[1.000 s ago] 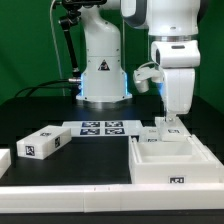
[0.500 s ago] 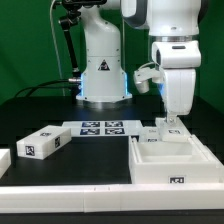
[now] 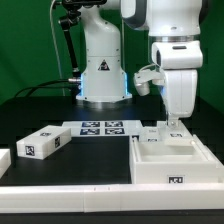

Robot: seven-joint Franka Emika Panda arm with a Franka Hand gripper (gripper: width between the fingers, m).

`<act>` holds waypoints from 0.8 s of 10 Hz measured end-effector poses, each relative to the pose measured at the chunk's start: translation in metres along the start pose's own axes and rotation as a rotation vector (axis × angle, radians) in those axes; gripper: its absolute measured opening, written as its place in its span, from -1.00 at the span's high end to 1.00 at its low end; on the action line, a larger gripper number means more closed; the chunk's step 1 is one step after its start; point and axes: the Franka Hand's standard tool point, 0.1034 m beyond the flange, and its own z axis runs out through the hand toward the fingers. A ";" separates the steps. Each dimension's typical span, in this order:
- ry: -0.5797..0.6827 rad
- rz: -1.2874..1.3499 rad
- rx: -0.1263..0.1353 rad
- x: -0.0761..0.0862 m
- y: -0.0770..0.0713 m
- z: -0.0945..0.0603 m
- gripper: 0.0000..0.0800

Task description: Assemble cabinet

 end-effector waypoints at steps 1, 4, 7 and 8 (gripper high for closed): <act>0.002 0.000 -0.003 0.000 0.003 0.000 0.83; 0.004 0.001 -0.005 0.000 0.005 0.000 0.83; 0.004 0.001 -0.005 0.000 0.006 0.000 0.83; 0.010 0.003 -0.013 0.003 0.015 -0.001 0.83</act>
Offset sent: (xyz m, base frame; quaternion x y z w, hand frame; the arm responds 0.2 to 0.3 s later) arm 0.0000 0.0000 0.0000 0.0000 0.0000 0.0000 1.0000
